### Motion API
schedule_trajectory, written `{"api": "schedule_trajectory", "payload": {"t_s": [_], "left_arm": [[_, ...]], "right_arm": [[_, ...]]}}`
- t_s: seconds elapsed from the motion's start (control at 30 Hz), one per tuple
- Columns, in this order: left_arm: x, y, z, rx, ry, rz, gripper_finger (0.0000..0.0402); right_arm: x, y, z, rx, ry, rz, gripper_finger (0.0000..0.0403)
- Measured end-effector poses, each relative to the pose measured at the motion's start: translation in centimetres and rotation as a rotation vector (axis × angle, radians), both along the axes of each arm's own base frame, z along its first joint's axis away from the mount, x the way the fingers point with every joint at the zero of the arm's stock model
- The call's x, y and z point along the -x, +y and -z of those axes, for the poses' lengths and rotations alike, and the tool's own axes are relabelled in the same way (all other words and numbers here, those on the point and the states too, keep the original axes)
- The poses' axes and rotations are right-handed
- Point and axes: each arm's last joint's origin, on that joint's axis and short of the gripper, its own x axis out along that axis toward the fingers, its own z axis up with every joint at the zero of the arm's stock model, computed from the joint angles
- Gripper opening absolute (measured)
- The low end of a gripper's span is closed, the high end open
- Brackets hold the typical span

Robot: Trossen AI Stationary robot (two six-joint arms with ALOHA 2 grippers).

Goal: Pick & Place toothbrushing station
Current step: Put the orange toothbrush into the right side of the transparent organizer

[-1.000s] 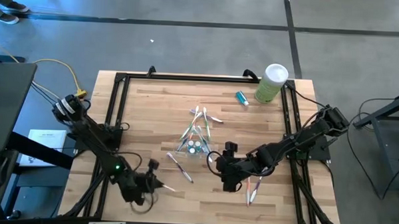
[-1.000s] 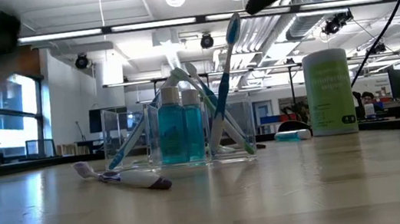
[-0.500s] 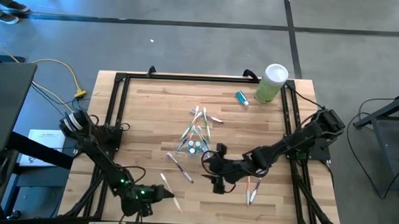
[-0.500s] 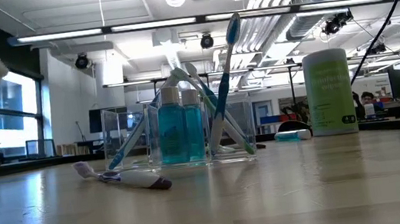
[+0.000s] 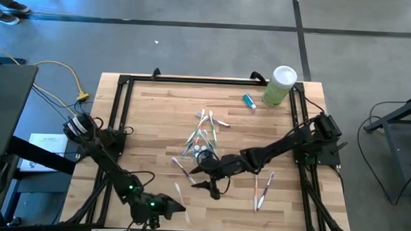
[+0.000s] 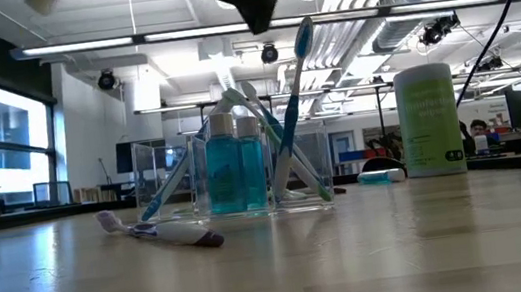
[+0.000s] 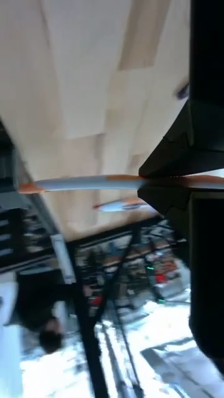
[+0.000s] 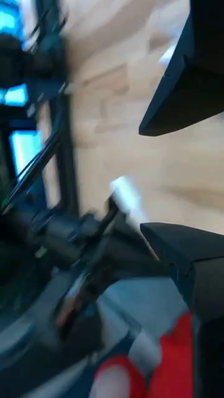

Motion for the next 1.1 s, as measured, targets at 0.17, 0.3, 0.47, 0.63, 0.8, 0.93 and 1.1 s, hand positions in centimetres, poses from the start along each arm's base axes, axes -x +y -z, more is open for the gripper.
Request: {"api": "schedule_trajectory", "payload": {"t_s": [0.17,0.3,0.47,0.63,0.8,0.93,1.1], "left_arm": [[-1.6,0.8,-0.6,-0.015,0.043,0.044,0.0012],[-2.3,0.9,-1.4,-0.055,0.033,0.049,0.0012],[-2.5,1.0,-1.6,-0.065,0.03,0.047,0.0012],[-2.8,1.3,-1.6,-0.07,0.026,0.026,0.0012],[-3.1,1.7,-1.8,-0.07,0.022,0.007,0.0012],[-3.2,1.9,-2.0,-0.068,0.015,-0.001,0.0012],[-3.5,2.1,-2.2,-0.065,0.011,-0.01,0.0012]], "right_arm": [[-0.5,0.1,0.6,-0.042,-0.03,-0.076,0.0232],[-0.9,0.0,1.6,-0.075,0.01,-0.069,0.0232],[-1.1,-0.3,2.2,-0.11,0.041,-0.09,0.0232],[-1.1,-0.3,2.2,-0.122,0.043,-0.086,0.0232],[-1.1,-0.3,2.2,-0.137,0.048,-0.108,0.0232],[-1.1,-0.3,2.2,-0.14,0.047,-0.115,0.0225],[-1.1,-0.2,2.2,-0.144,0.049,-0.133,0.0207]]}}
